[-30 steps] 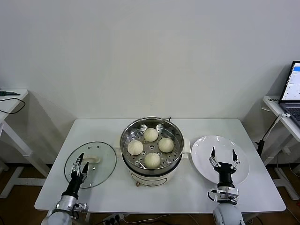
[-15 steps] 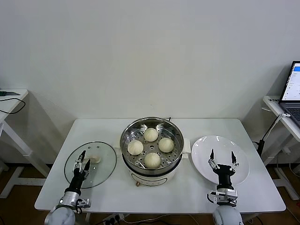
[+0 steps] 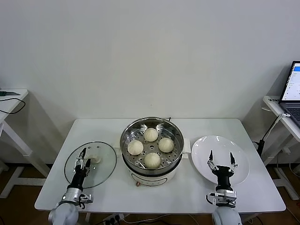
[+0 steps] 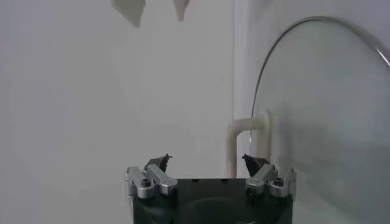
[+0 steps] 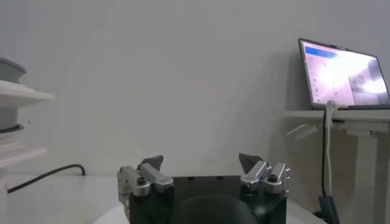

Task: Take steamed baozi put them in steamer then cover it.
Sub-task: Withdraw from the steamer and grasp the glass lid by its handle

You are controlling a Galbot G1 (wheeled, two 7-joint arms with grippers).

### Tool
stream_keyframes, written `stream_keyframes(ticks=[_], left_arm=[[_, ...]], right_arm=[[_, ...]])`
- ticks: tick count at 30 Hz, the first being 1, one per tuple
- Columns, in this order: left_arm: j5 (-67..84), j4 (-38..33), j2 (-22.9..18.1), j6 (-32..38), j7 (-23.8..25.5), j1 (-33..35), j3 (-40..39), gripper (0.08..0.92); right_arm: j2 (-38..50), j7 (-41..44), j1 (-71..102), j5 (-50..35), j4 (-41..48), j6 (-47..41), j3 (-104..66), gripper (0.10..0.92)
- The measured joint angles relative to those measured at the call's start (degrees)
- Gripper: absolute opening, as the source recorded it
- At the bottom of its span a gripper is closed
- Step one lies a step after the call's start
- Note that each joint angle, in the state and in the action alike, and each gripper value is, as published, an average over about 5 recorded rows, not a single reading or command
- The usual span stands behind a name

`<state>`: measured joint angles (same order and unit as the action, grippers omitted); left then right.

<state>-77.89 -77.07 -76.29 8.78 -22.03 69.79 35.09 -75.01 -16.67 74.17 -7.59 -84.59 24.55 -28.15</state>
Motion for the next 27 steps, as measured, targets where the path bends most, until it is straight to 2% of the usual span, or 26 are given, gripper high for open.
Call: stream_keyframes(ticks=[12, 15, 27], left_arm=[[0.38, 1.45, -0.1, -0.81, 0.56, -1.81, -0.39, 0.814], [0.38, 2.0, -0.08, -1.05, 1.02, -2.2, -0.52, 0.756], [0.32, 3.8, -0.03, -1.3, 2.0, -3.27, -0.79, 0.411]], right_arm=[[-0.13, 0.15, -0.07, 0.28, 0.18, 0.03, -0.02, 0.823], [-0.15, 0.15, -0.16, 0.37, 0.23, 0.04, -0.04, 0.823], [-0.29, -0.09, -0.44, 0.63, 0.19, 0.04, -0.07, 0.823]])
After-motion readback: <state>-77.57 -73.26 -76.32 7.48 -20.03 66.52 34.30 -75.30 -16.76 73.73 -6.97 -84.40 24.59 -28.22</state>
